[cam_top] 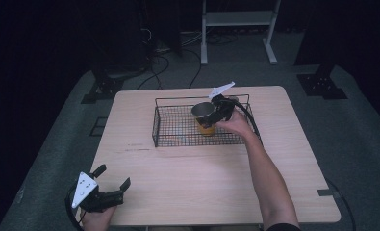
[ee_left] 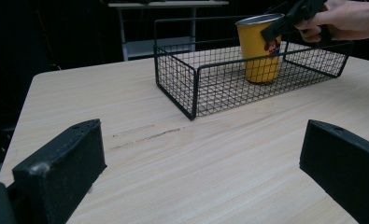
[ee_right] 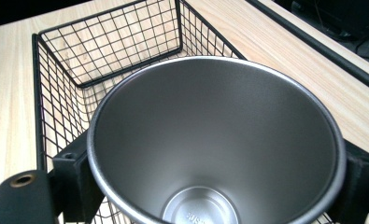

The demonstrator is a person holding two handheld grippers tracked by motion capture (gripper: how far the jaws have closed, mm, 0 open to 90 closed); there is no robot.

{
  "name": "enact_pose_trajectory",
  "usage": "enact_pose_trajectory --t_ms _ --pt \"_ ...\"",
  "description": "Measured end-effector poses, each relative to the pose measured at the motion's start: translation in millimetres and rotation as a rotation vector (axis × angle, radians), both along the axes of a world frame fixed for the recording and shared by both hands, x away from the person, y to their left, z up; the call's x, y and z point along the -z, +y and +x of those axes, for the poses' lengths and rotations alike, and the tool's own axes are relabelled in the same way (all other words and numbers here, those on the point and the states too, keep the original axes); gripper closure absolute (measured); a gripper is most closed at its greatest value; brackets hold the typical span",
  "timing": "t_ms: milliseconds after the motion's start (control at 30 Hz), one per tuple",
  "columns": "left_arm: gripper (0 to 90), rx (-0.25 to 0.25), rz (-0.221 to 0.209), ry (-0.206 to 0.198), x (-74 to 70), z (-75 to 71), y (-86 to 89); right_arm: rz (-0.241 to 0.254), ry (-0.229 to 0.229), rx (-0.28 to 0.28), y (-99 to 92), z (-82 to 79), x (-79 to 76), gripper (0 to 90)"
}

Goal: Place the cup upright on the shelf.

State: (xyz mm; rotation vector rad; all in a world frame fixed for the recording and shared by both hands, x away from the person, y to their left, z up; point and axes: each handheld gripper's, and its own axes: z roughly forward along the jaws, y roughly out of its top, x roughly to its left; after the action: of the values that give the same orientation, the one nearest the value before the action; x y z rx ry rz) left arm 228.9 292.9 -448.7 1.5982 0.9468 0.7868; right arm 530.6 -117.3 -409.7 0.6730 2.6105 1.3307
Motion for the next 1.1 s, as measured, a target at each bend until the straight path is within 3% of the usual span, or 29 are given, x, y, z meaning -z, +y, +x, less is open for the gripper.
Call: enact_pose_trajectory --t_ms 233,633,1100 --pt "0.0 0.001 0.000 0.000 0.0 0.1 -1.1 0.008 -0.021 0.007 -7.5 -4.7 3.0 11.3" --pt "0.0 0.002 0.002 0.001 0.3 0.9 -1.3 -0.042 -0.016 0.005 -8.3 -6.6 5.6 9.6" --pt "0.0 0.008 0.004 0.000 0.4 1.7 -3.3 -0.035 -0.040 0.030 -19.1 -11.6 -0.9 4.2"
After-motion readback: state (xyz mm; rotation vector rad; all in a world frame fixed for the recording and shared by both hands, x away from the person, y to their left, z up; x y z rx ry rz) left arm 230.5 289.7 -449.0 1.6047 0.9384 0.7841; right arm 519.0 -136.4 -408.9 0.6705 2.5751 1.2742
